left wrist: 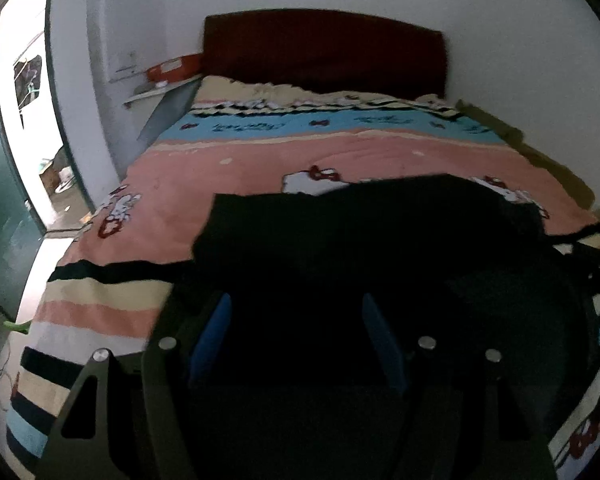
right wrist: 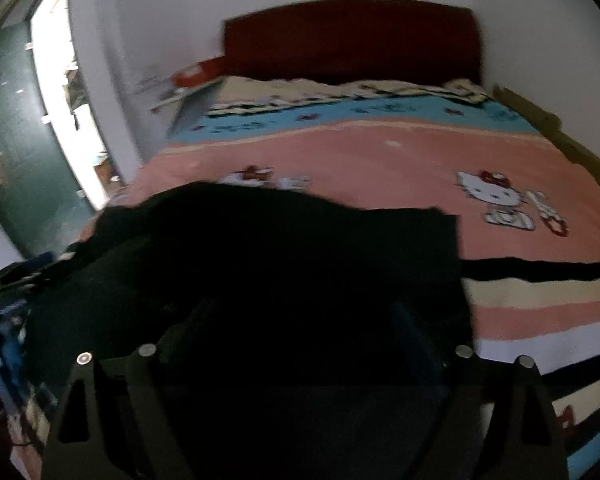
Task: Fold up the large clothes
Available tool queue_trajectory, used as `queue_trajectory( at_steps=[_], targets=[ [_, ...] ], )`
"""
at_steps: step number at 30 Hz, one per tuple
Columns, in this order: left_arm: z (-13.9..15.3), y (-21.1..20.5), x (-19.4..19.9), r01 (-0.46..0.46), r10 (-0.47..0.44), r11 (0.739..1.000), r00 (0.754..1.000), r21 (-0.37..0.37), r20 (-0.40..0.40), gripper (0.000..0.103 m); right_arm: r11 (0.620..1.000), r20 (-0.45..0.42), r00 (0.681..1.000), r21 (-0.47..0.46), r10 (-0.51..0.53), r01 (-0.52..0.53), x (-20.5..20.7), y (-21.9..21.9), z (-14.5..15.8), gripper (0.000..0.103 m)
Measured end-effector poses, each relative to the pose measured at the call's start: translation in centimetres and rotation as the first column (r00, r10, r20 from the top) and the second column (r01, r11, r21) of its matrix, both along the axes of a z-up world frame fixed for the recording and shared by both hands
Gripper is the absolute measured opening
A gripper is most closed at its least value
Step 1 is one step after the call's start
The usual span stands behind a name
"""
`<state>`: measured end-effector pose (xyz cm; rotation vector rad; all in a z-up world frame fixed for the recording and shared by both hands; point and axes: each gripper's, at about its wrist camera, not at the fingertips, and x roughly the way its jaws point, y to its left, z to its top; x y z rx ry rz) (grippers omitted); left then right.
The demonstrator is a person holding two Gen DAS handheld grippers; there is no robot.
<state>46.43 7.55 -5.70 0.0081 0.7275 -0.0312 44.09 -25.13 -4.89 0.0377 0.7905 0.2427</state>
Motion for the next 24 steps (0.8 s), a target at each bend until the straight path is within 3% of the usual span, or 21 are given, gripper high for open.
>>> queue_trajectory(
  at_steps=[7,15,24],
  targets=[
    [-2.0,-1.6,-1.8,0.007,-0.009,0.999,1.000,0.038,0.029,0.067,0.998,0.021,0.998,0.002,0.065,-0.065,-2.1,2.7,-2.2,0.092],
    [-3.0,-1.7,-2.6,-0.014,0.010,0.997,0.998,0.075,0.058,0.067,0.998,0.019,1.000,0.058,-0.002,0.001,-2.2,-0.6,-3.6,0.097],
    [-3.4,-1.1,-3.1,-0.027,0.023,0.995,0.999,0.099,0.047,0.067,0.992,-0.020,0.993,0.048,-0.120,0.120,-3.5,-6.4,-5.0,0.097]
  ],
)
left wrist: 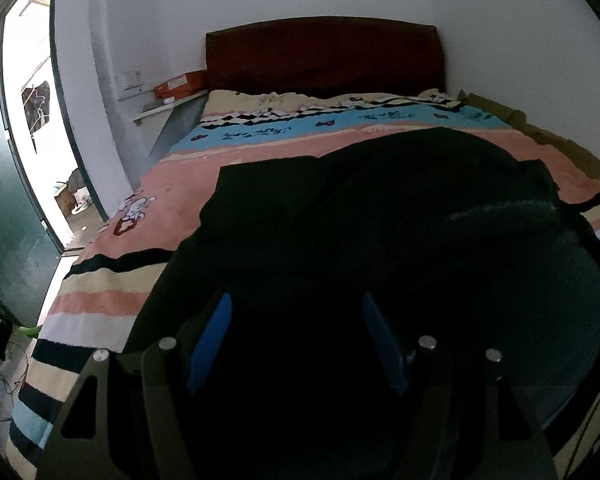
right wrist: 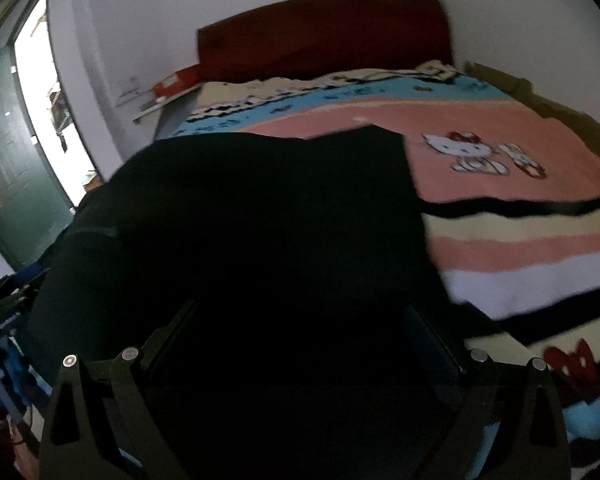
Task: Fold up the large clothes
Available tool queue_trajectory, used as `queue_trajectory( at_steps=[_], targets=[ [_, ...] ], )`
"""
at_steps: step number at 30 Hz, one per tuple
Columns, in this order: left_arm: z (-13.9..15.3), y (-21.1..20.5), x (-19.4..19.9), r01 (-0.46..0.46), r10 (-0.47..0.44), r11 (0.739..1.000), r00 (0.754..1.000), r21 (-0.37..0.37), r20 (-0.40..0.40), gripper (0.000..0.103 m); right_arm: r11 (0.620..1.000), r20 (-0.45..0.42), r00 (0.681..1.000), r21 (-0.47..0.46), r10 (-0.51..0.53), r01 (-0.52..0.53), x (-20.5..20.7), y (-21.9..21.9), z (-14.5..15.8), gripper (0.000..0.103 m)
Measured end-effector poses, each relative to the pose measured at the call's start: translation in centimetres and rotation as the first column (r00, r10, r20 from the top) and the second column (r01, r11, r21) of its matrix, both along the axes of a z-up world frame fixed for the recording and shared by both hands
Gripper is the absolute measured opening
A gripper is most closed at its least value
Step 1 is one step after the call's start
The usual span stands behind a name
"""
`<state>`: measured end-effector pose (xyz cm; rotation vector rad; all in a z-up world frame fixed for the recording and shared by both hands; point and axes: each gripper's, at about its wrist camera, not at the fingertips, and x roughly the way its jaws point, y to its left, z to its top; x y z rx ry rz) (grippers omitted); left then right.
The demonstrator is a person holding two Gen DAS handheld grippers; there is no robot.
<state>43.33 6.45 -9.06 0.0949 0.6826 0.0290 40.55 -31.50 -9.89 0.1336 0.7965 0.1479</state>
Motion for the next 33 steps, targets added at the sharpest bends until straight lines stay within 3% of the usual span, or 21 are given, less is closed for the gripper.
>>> queue_trajectory(
  at_steps=[5,13,18,23,28,33],
  targets=[
    [0.8,1.0,-0.5,-0.016,0.016,1.000,1.000,-0.008,-0.006,0.067,0.998,-0.012,0.999,-0.043,-0.044,0.043,-0.4,-1.1,0.7,0.097],
    [0.0,4.6,-2.2,-0.085,0.083,0.995,0.995,-0.047,-0.047,0.067,0.997,-0.002,0.998,-0.031,0.065,-0.065,-2.4,2.1,1.3,0.097],
    [0.1,5.4,-3.3,-0.096,0.093,0.995,0.993,-0.033,-0.073,0.067,1.000,-0.051,0.998,-0.006,0.021,-0.021,-3.2,0.4,0.1,0.097],
    [1.8,5.0,-4.0,-0.103,0.102,0.994,0.995,-0.033,-0.021,0.067,0.998,-0.056,0.998,-0.055,-0.021,0.018,-3.7,-0.3,1.2,0.097],
    [1.3,3.7,-4.0,-0.074,0.073,0.997,0.997,-0.027,-0.040,0.067,0.998,0.007,0.998,-0.026,0.065,-0.065,-5.2,2.8,3.0,0.097],
    [0.8,2.0,-4.6,-0.036,0.036,0.999,0.999,-0.014,-0.028,0.067,0.986,0.034,0.986,-0.025,0.166,-0.165,-5.8,7.1,2.5,0.098]
  ],
)
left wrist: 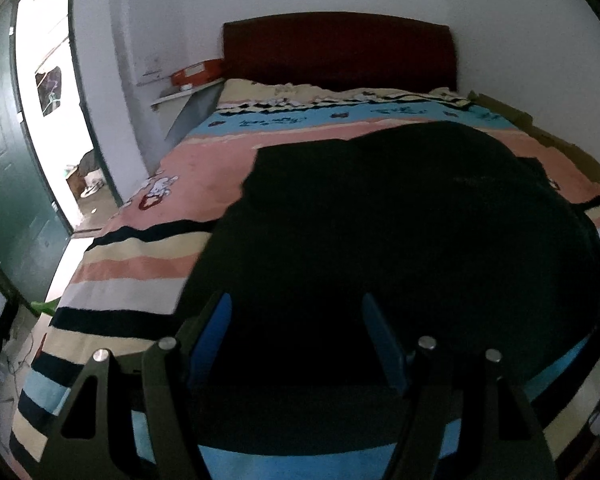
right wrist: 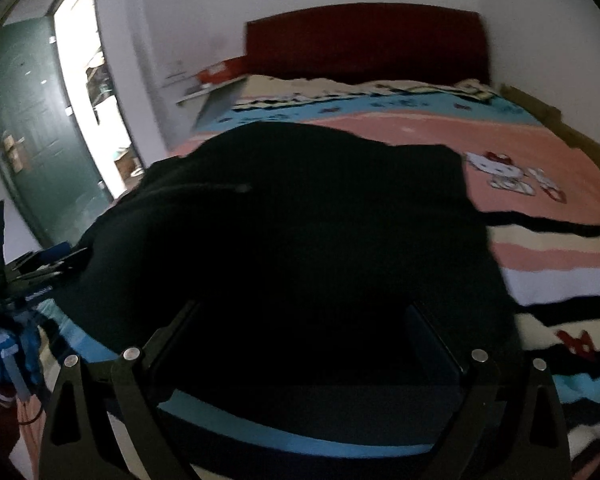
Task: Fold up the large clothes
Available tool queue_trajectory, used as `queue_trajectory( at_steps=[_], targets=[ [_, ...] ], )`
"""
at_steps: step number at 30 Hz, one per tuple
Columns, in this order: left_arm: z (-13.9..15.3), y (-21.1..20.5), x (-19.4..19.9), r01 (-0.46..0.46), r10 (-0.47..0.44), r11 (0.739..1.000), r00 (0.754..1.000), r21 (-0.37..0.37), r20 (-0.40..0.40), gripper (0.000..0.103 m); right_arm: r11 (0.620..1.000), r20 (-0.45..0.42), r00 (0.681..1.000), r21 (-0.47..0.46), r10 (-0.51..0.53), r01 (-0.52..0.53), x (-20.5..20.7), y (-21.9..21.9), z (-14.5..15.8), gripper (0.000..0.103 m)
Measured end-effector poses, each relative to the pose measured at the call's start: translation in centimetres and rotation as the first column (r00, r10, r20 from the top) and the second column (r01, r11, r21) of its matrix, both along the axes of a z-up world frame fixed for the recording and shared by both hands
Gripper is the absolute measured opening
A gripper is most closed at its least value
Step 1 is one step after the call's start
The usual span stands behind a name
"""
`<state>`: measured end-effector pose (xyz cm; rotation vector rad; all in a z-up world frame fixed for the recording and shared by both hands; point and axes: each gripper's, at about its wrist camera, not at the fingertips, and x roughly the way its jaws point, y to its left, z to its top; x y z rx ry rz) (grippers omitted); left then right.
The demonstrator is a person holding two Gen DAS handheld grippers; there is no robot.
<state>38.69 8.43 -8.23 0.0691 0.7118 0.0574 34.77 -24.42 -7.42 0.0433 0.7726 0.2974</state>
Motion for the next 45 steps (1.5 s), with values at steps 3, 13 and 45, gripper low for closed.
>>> queue_trajectory(
  at_steps=[3,13,45],
  targets=[
    [-0.6,-0.6,0.0,0.010,-0.010,1.000,1.000,0.022,-0.006,0.067,1.000,-0.022,1.000,-0.006,0.014,-0.014,0.4,1.1,-1.2,0.098],
    [-0.3,0.0,-0.1,0.011,-0.011,1.000,1.000,0.014,-0.005,0.069,0.998,-0.053,0.997,-0.015,-0.062,0.061,-0.2,-3.0,-2.4,0.099],
    [-1.4,-0.9,8.9,-0.013,0.015,0.998,0.999,0.056,-0.036,0.070,0.979,-0.124,0.976,0.075,-0.179,0.189,10.3,-6.9,-3.0,0.100]
  ],
)
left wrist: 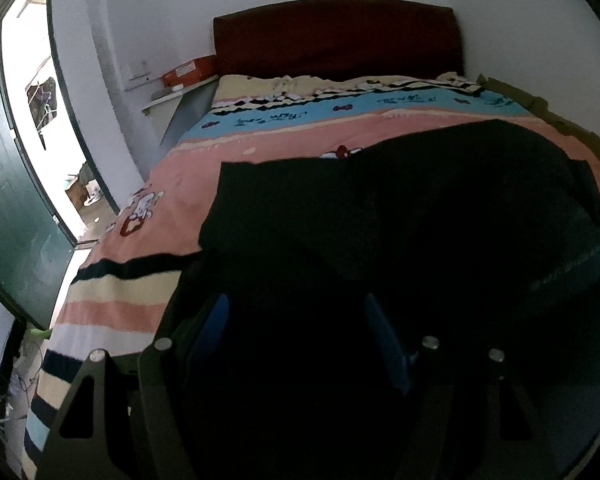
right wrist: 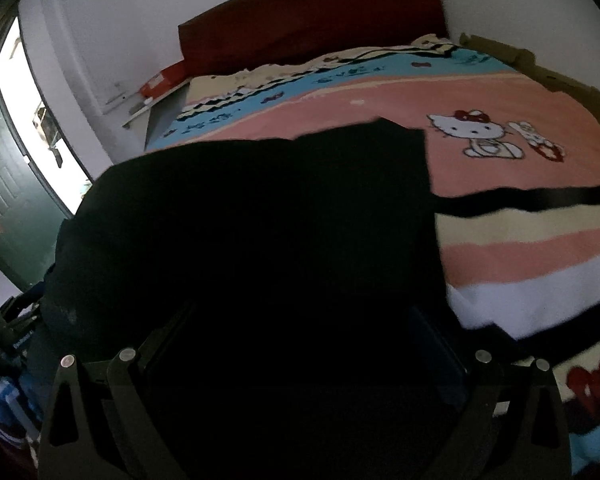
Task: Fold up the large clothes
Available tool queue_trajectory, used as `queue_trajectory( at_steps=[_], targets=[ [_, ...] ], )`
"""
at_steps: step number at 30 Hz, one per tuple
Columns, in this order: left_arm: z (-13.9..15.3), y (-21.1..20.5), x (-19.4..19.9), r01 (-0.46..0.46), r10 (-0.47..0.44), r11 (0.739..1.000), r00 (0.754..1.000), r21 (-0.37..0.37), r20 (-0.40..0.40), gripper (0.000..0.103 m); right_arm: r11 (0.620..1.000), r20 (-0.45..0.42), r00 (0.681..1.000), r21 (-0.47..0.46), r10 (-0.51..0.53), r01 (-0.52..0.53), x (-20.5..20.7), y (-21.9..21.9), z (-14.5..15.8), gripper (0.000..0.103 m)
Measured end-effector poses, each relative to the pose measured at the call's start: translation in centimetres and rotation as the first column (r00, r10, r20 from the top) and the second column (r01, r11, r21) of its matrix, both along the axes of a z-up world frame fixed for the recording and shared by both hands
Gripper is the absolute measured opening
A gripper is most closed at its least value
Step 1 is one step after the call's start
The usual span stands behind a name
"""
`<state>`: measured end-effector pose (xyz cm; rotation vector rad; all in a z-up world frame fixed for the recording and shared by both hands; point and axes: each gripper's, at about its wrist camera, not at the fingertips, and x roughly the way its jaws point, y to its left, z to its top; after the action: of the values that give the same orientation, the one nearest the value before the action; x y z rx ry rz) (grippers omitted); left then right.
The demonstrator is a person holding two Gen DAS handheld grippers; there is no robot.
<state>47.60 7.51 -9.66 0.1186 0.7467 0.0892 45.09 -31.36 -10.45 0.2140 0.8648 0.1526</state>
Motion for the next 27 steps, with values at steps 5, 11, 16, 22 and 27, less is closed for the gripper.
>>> queue_trajectory(
  at_steps=[5,11,16,22,27],
  targets=[
    [-0.2,0.4,-1.0,0.001,-0.001,1.000,1.000,-0.002,0.000,0.070,1.000,-0.004,1.000,-0.021,-0.007,0.007,-2.1,-0.8,-0.4,0.100],
    [-0.4,0.6,-1.8,0.004,-0.004,1.000,1.000,0.004,0.007,0.070,0.999,-0.022,0.999,-0.029,-0.026,0.025,-3.5,-2.3,-0.6,0.100],
    [-0.8,0.4,-2.0,-0.007,0.007,1.000,1.000,0.006,0.017,0.070,0.999,-0.042,0.998,-0.013,-0.037,0.037,-4.6,-3.4,-1.4,0.102],
    [-0.8,-0.2,-2.3,-0.008,0.008,0.998,1.000,0.064,0.014,0.070,0.998,-0.056,0.997,0.031,-0.053,0.055,-5.8,-5.0,-2.1,0.102],
    [-0.9,-0.7,-2.4,-0.019,0.017,0.995,1.000,0.097,0.021,0.070,0.999,-0.046,0.998,-0.024,-0.032,0.031,-6.4,-5.0,-1.3,0.102]
  ],
)
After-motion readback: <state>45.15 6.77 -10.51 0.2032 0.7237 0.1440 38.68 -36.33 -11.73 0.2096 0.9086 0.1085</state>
